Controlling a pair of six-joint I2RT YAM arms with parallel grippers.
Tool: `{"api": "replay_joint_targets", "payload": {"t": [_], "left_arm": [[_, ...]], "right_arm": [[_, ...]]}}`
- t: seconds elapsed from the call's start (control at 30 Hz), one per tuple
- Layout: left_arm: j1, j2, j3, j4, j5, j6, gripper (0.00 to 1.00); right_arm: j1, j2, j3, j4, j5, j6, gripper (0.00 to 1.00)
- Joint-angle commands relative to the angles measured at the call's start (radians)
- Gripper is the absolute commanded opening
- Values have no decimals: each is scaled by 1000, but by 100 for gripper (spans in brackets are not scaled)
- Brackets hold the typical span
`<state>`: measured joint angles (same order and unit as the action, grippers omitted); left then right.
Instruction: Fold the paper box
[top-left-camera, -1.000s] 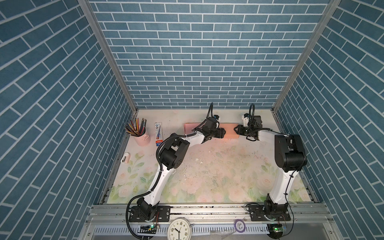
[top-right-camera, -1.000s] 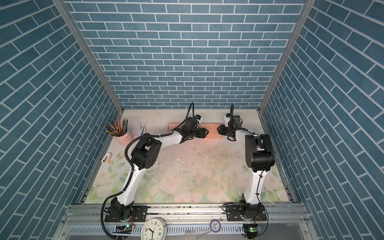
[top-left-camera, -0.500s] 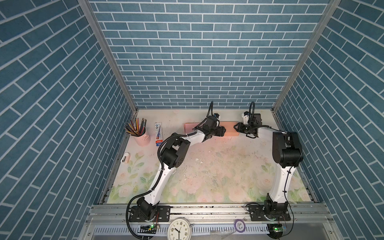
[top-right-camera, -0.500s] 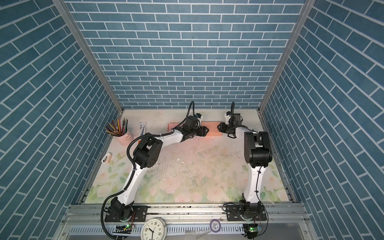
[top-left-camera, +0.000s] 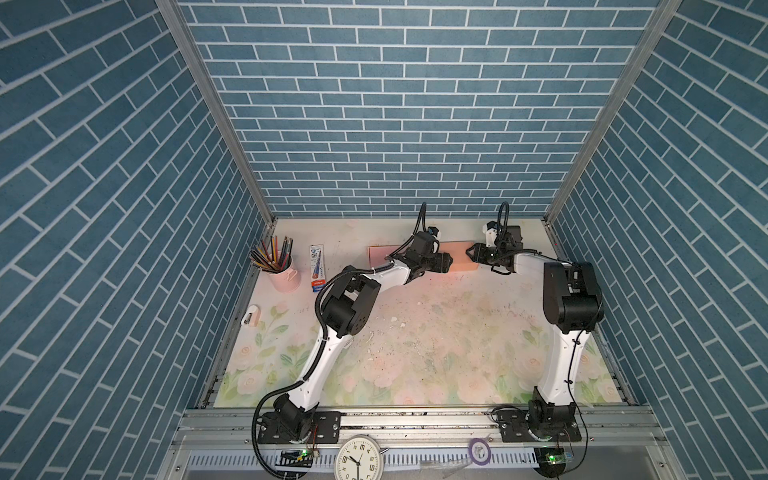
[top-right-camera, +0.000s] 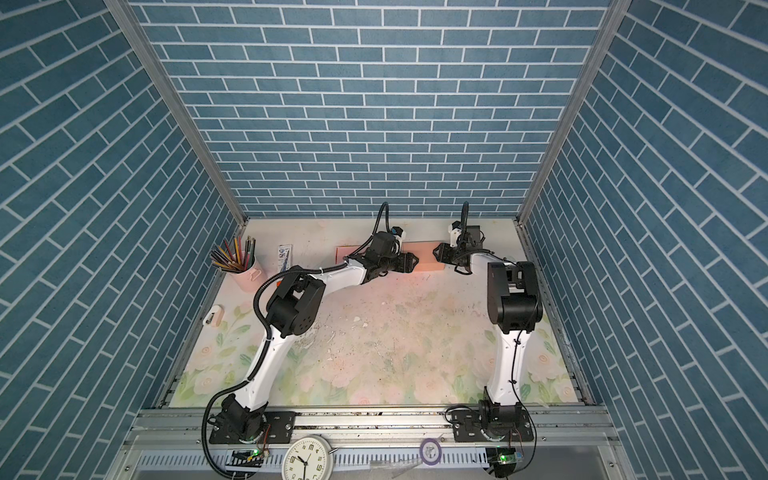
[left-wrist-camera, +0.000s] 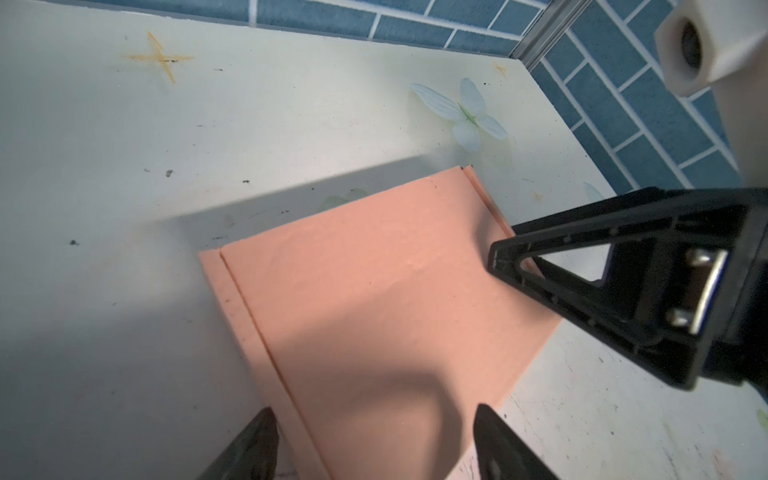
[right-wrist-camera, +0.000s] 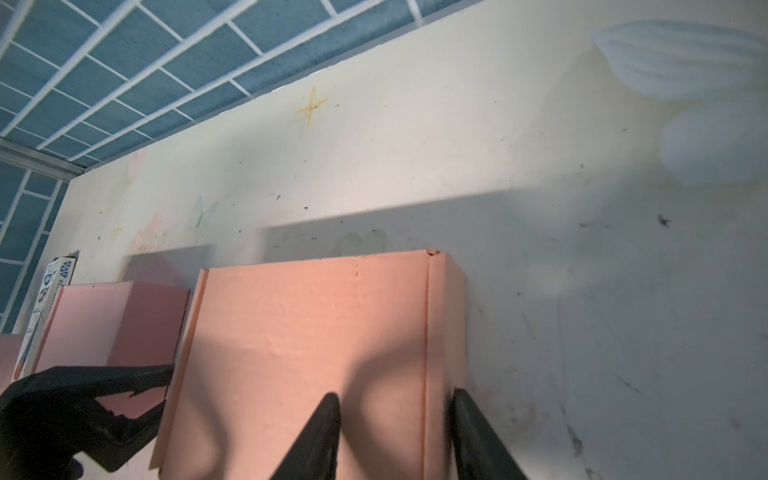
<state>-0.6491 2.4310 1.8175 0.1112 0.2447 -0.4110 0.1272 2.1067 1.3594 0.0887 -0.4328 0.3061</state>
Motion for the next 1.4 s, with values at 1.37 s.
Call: {"api": "replay_joint_targets", "payload": {"t": [1.37], "left_arm": [[-24, -425, -484, 130, -79, 98, 88]], "right_arm": [[11, -439, -321, 7, 15, -27, 89]]}}
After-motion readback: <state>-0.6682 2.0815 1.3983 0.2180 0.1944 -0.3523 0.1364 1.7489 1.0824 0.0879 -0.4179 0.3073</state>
